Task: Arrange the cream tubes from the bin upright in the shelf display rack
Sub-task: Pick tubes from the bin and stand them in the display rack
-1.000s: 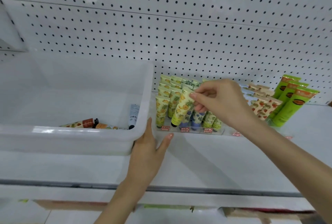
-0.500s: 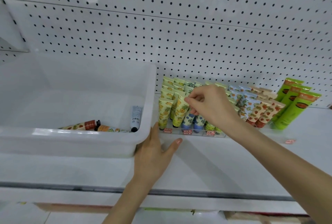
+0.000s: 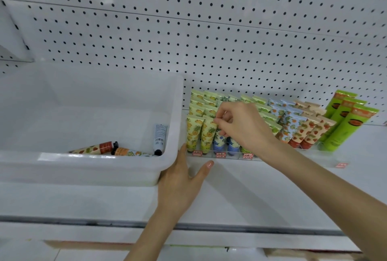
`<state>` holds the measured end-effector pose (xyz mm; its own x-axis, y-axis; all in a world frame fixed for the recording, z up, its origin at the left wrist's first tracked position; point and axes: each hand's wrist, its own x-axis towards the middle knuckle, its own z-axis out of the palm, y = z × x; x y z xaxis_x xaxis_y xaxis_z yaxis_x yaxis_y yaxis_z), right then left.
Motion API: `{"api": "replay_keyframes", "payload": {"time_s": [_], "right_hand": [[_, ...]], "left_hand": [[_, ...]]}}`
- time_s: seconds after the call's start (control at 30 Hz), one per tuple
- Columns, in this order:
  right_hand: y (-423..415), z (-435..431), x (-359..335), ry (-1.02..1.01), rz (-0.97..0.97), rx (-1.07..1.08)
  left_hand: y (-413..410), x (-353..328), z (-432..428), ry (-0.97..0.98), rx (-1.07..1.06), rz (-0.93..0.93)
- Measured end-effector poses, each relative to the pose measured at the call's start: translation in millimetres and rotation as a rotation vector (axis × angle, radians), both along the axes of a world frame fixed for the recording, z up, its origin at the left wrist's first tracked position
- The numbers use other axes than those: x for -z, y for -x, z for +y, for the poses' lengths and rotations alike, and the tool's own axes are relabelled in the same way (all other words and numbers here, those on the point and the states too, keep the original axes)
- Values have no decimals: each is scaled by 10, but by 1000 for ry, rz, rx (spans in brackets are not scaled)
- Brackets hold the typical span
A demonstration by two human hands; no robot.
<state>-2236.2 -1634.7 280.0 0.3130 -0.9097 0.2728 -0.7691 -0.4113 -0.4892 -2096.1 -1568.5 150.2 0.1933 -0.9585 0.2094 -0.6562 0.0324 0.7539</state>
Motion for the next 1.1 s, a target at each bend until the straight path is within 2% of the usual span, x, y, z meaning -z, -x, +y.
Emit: {"api": "replay_keyframes", "payload": {"time_s": [0.23, 0.5, 0.83, 1.1], "right_hand": [[14, -8, -66, -19, 98, -41], [229, -129, -320, -13, 338, -16], [262, -128, -302, -16, 333, 14], [370, 124, -305, 27, 358, 82]], "left_hand": [[-3, 4, -10, -4, -2, 5], [-2, -20, 0, -17, -5, 2], [8, -105, 42, -49, 11, 19], [7, -139, 90, -90, 43, -113]]}}
